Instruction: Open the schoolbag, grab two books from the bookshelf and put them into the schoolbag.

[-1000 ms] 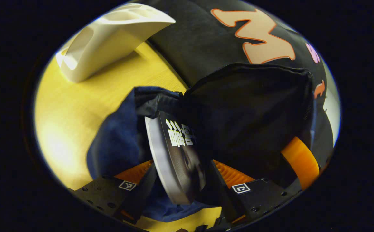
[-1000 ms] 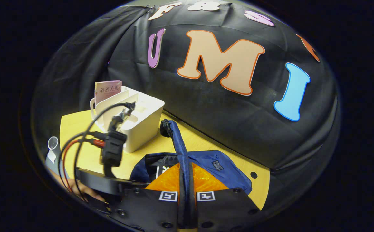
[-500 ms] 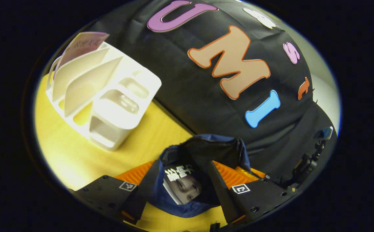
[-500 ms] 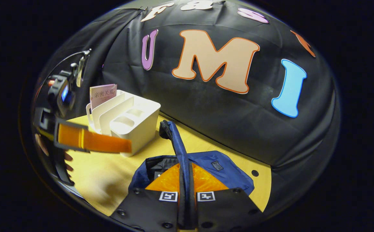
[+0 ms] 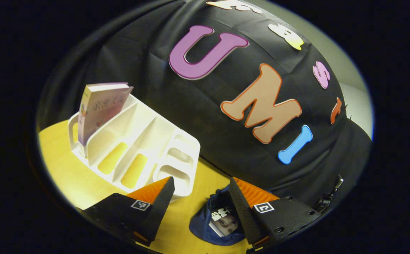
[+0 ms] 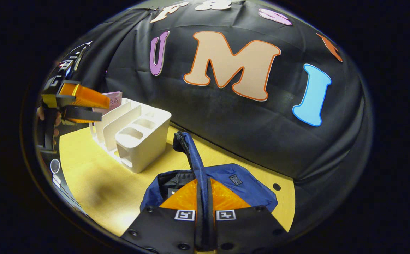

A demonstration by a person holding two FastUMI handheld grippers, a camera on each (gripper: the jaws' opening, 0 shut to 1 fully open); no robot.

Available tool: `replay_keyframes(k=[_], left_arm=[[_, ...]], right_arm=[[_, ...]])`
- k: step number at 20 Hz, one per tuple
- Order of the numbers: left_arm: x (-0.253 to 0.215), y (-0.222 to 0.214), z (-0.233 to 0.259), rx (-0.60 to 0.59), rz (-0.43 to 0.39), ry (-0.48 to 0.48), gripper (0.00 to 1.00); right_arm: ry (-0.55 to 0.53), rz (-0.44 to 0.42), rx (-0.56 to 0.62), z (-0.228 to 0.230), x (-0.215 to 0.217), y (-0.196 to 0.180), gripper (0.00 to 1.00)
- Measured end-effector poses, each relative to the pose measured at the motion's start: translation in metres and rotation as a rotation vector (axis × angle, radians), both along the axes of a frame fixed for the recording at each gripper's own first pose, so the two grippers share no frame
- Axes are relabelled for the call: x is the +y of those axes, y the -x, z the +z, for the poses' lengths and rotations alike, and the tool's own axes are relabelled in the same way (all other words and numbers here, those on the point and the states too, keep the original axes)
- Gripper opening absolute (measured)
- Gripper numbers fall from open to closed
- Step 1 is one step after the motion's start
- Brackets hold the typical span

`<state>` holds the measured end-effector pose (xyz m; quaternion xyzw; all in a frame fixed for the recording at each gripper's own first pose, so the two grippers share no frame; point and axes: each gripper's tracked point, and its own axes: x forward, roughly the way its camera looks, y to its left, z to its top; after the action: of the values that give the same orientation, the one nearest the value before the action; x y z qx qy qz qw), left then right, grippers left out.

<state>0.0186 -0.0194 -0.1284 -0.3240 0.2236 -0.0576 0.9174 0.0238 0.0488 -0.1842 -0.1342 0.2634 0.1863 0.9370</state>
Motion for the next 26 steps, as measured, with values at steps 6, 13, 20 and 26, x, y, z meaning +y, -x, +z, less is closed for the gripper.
replay_keyframes(k=[6,13,20,26], left_arm=[[0.085,-0.015,0.006,0.064,0.054,-0.084,0.89],[0.172,-0.046,0.025,0.093,0.079,-0.302,0.89],[0.2,-0.068,-0.003,0.28,-0.069,-0.523,0.89],[0.227,-0.091,-0.027,0.395,-0.126,-0.601,0.89]], right_arm=[[0.013,-0.028,0.0,-0.002,0.003,0.001,0.08],[0.027,-0.046,0.006,-0.005,0.004,0.001,0.06],[0.038,-0.052,0.016,-0.01,0.008,0.004,0.08],[0.058,-0.066,0.027,-0.014,0.006,0.01,0.08]])
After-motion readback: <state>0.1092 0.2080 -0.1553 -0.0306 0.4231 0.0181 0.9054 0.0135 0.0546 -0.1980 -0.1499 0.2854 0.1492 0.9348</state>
